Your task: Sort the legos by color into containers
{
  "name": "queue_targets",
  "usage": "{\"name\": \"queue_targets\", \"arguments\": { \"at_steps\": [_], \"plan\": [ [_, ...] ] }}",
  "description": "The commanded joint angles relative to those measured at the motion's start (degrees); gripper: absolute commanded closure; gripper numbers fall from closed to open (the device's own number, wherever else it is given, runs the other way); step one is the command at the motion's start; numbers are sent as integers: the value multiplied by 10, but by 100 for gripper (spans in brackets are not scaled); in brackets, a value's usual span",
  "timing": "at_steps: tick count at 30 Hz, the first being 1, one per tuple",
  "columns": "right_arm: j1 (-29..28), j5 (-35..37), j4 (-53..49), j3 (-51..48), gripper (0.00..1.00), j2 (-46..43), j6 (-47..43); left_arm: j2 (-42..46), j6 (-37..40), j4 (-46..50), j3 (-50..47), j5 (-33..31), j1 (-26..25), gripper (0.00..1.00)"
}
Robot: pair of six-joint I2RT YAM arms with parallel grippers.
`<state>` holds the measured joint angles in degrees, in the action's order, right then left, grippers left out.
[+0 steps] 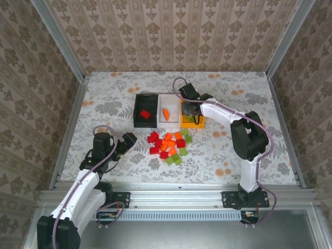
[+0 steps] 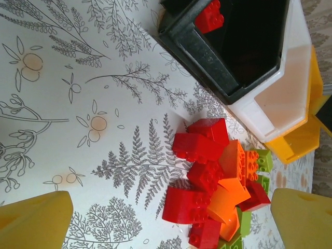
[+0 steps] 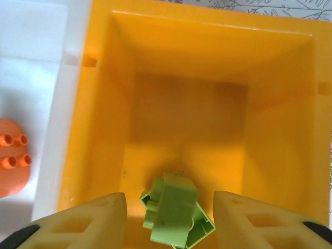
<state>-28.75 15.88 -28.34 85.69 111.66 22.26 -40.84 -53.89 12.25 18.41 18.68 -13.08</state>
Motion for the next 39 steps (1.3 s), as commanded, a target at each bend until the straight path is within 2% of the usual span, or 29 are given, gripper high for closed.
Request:
{"name": "queue_targets", "arguments": {
  "at_steps": [1,5,10,13,16,19,21,27,32,39],
  "plan": [
    [-5,23,-21,11,51,-63,-11,-11,12,1,13,28,1,0],
    [-27,21,-18,-36,51,-122,-3,-59,21,-25,15,13,-30,0],
    [-99,44,-4,-134,51,-186,2,-179,69,-2,83,-50,-123,2],
    [-111,37,1,-186,51,-213,20,-247,108,25,136,-79,-175,7],
    [-111,33,21,-234,50,-237,32,-289,126,44,166,-128,-209,7],
    [-111,18,29,-258,49,-248,41,-323,143,59,196,-155,-217,6],
    [-111,18,31,-266,47,-252,44,-350,163,76,226,-164,-221,1],
    [-111,31,34,-288,42,-275,45,-444,205,113,308,-200,-241,0],
    [-110,38,37,-309,39,-292,43,-484,207,105,329,-216,-246,1],
    [-108,37,51,-334,39,-297,40,-540,218,97,360,-234,-248,17]
  ]
}}
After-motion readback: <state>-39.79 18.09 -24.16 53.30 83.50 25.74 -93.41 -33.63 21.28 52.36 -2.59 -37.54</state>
